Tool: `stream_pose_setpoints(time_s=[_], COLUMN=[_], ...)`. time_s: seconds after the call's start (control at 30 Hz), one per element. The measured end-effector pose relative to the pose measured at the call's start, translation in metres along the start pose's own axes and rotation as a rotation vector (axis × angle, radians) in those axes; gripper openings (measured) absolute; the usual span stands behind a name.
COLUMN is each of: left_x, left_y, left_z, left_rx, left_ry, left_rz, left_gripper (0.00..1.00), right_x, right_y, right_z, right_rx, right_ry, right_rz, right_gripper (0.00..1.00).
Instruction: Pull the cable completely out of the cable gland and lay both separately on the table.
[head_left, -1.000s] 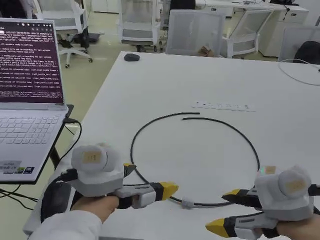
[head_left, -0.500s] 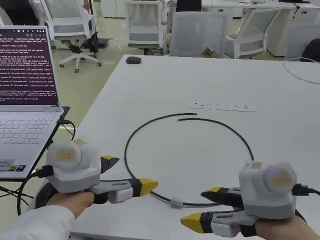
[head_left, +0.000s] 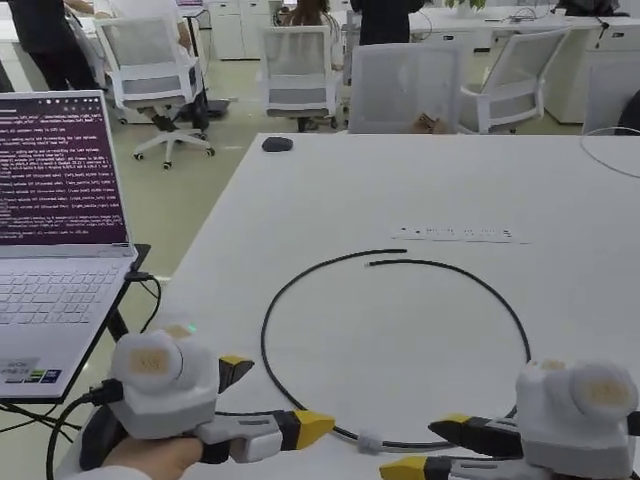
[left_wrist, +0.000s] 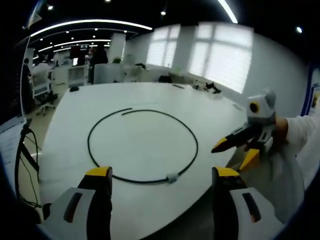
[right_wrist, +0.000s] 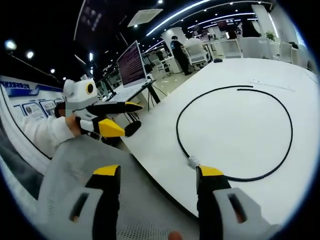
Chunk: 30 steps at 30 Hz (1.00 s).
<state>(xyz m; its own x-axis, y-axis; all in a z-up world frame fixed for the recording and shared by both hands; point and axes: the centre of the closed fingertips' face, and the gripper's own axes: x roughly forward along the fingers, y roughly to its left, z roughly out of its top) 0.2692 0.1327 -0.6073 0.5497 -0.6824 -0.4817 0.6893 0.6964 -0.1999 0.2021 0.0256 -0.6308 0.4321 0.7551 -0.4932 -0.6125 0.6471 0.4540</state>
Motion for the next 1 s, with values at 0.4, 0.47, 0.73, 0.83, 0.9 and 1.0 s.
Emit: stream_pose_setpoints(time_s=[0.4, 0.47, 0.73, 0.83, 0.9, 1.0], left_x=[0.002, 0.003, 0.004, 0.003, 0.003, 0.003], left_y=[-0.001, -0.001, -0.001, 0.002, 0.003, 0.004], left_z=[0.001, -0.001, -0.005, -0.004, -0.003, -0.004], left_rx=[-0.054, -0.054, -0.093, -0.107, -0.11, -0.111], left_ry=[-0.011, 0.001, 0.017, 0.009, 0.006, 0.01], left_rz=[-0.016, -0.02, -0.041, -0.032, -0.029, -0.031], left_gripper=[0.85, 0.85, 0.84, 0.84, 0.84, 0.84], right_x=[0.001, -0.001, -0.001, 0.001, 0.002, 0.003], right_y=[-0.005, -0.013, -0.028, -0.03, -0.031, -0.034], right_z=[-0.002, -0.005, -0.01, -0.009, -0.008, -0.009], right_rx=[-0.04, -0.057, -0.093, -0.101, -0.101, -0.1], right_ry=[0.032, 0.054, 0.102, 0.104, 0.105, 0.114], right_rz=[-0.033, -0.07, -0.128, -0.128, -0.126, -0.126], right_gripper=[0.62, 0.61, 0.6, 0.59, 0.59, 0.59])
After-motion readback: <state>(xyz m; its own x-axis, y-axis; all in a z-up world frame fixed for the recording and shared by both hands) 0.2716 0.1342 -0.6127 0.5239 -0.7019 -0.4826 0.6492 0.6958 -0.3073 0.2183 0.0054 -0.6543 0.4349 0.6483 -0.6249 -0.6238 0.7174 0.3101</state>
